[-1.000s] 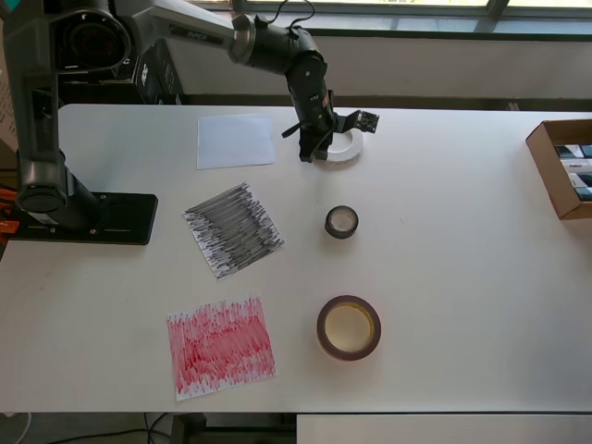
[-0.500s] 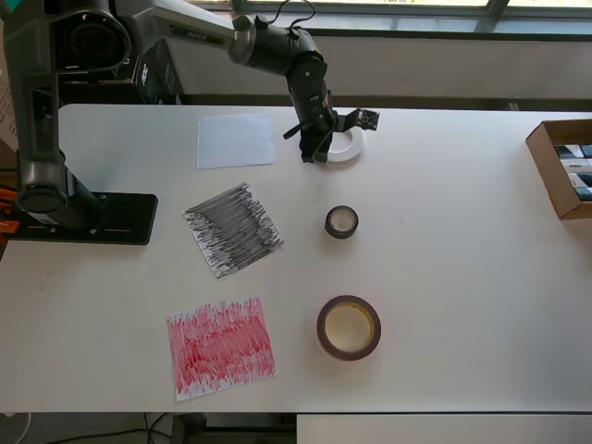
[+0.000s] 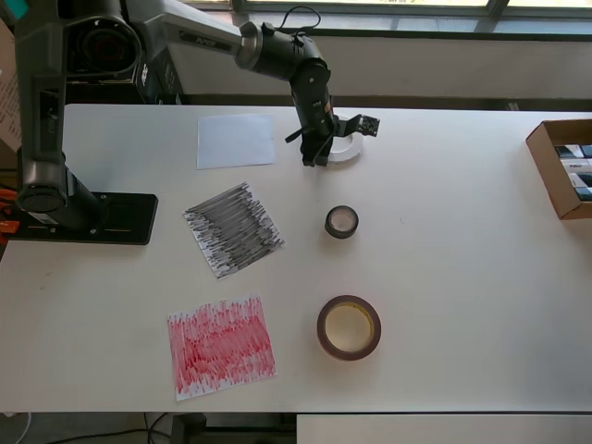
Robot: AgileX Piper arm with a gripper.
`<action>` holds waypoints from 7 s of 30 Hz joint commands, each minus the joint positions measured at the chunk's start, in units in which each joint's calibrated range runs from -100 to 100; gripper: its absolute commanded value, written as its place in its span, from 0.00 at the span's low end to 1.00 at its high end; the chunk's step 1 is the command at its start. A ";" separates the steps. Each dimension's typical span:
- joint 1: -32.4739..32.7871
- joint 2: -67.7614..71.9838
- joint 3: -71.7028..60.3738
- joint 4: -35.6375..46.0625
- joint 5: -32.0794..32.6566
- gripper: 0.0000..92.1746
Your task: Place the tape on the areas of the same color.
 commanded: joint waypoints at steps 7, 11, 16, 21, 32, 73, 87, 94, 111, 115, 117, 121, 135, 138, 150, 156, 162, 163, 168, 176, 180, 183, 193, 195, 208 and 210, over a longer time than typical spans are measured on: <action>-0.28 0.63 -0.23 0.34 0.10 0.59; -0.28 0.63 -0.23 0.34 0.10 0.59; 0.11 0.63 -0.23 0.34 0.01 0.59; 0.98 0.63 -0.23 0.25 -0.31 0.59; 1.22 0.72 -1.05 0.25 -0.07 0.59; 0.43 -4.14 -0.32 3.56 -0.56 0.00; 0.74 -8.35 -0.23 6.70 -2.61 0.00; 0.11 -8.17 -0.23 6.61 -4.08 0.09; -4.23 -3.30 -0.87 5.94 -6.70 0.43; -4.63 -3.40 -0.42 5.94 -7.11 0.49; -4.78 -3.40 -0.32 5.94 -7.27 0.50; -4.86 -3.30 -0.23 6.11 -7.35 0.50; -6.28 -4.05 3.58 6.87 -7.52 0.50; -6.99 -4.14 3.95 6.95 -8.25 0.50; -6.44 -4.33 3.31 6.95 -10.79 0.50; -6.28 -4.33 3.22 6.95 -11.61 0.50; -5.73 -4.33 3.22 6.87 -12.84 0.50; -5.65 -4.24 3.31 6.78 -13.17 0.50; -5.26 -3.96 3.22 6.53 -13.90 0.50; -5.26 -3.40 3.22 6.19 -13.90 0.50; -5.26 -3.40 3.22 6.19 -13.90 0.50; -5.26 -3.30 3.22 6.19 -14.07 0.50; -5.18 -3.21 3.22 6.02 -15.38 0.50; -5.10 -3.21 3.22 6.02 -15.38 0.50; -4.63 -3.12 3.49 5.94 -15.46 0.50; -4.63 -3.12 3.67 5.94 -15.46 0.50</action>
